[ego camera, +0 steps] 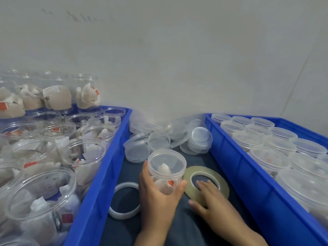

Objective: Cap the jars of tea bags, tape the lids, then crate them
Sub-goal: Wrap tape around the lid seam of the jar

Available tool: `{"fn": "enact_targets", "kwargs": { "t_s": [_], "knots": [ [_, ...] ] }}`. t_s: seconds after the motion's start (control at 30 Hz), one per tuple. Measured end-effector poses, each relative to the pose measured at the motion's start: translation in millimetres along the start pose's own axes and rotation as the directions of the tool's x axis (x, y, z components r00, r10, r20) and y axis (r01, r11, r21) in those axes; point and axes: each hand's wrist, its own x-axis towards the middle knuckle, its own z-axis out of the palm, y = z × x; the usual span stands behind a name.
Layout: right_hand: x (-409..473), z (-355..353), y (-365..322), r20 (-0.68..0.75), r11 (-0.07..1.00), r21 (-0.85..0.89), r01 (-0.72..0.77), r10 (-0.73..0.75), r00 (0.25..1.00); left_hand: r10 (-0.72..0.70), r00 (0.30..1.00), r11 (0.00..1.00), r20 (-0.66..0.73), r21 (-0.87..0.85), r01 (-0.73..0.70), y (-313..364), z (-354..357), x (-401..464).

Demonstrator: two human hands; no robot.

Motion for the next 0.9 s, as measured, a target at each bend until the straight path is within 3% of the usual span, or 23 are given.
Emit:
{"fn": "enact_targets", "kwargs": {
  "t_s": [0.03,0.07,0.17,0.27,0.37,0.47,0.53,0.57,0.63,0.67,0.7,0.77,0.83,0.9],
  "knots": [
    [-1.8,2.4,4.3,-0.017,0.999,-0.041,-0.022,0.021,1.000,-0.043,0.997,0.999,-0.065,-0.034,0.041,-3.9,-28.6,-11.1],
    [-1.3,6.0,9.7,-0.003,0.995,-0.095,-0.041,0.041,0.999,-0.045,0.999,0.989,0.026,-0.136,0.048,2.1,-24.2,-25.1],
    [-0.9,0.2,5.7,-0.152,0.994,-0.069,-0.083,0.071,0.986,-0.025,0.998,0.996,0.059,-0.085,0.030,10.5,-25.8,-30.5],
    [-3.9,-8.6,9.2,-0.273,0.989,0.094,-0.111,0.133,0.953,0.011,0.999,0.992,0.043,-0.125,-0.006,1.5,-22.2,-28.2],
    [-12.5,-18.9,7.3,-0.497,0.954,0.260,-0.149,0.264,0.827,0.014,1.000,0.997,0.023,-0.083,-0.012,5.1,-21.5,-28.6],
    [-16.7,-28.2,4.6,-0.586,0.882,0.446,-0.150,0.414,0.696,0.073,0.995,0.996,-0.075,-0.044,-0.076,15.7,-25.5,-33.1],
    [-17.9,-32.4,1.9,-0.594,0.870,0.469,-0.154,0.439,0.674,0.353,0.916,0.935,-0.190,0.090,-0.342,22.3,-32.1,-35.9],
    [-18.2,-33.0,1.0,-0.590,0.867,0.472,-0.159,0.445,0.674,0.514,0.825,0.857,-0.236,0.178,-0.483,26.1,-34.7,-38.4],
    [-18.1,-32.4,-0.6,-0.611,0.879,0.454,-0.149,0.428,0.666,0.719,0.659,0.695,-0.221,0.230,-0.681,33.4,-33.0,-48.5],
    [-18.4,-32.0,-1.2,-0.622,0.882,0.450,-0.138,0.420,0.661,0.761,0.628,0.649,-0.164,0.181,-0.739,38.8,-30.0,-55.7],
    [-18.2,-31.8,-1.5,-0.629,0.885,0.448,-0.130,0.415,0.657,0.771,0.631,0.637,-0.084,0.116,-0.762,42.5,-25.8,-62.8],
    [-17.7,-32.1,-1.1,-0.630,0.886,0.448,-0.120,0.409,0.660,0.689,0.719,0.718,0.093,0.049,-0.694,44.0,-15.7,-75.1],
    [-17.7,-32.0,-0.1,-0.625,0.886,0.453,-0.103,0.397,0.672,0.452,0.853,0.878,0.260,0.037,-0.476,44.5,-9.5,-82.1],
    [-18.4,-32.3,-0.3,-0.636,0.897,0.432,-0.091,0.375,0.674,0.257,0.902,0.956,0.346,0.046,-0.290,36.6,-4.0,-85.9]
  ]
}}
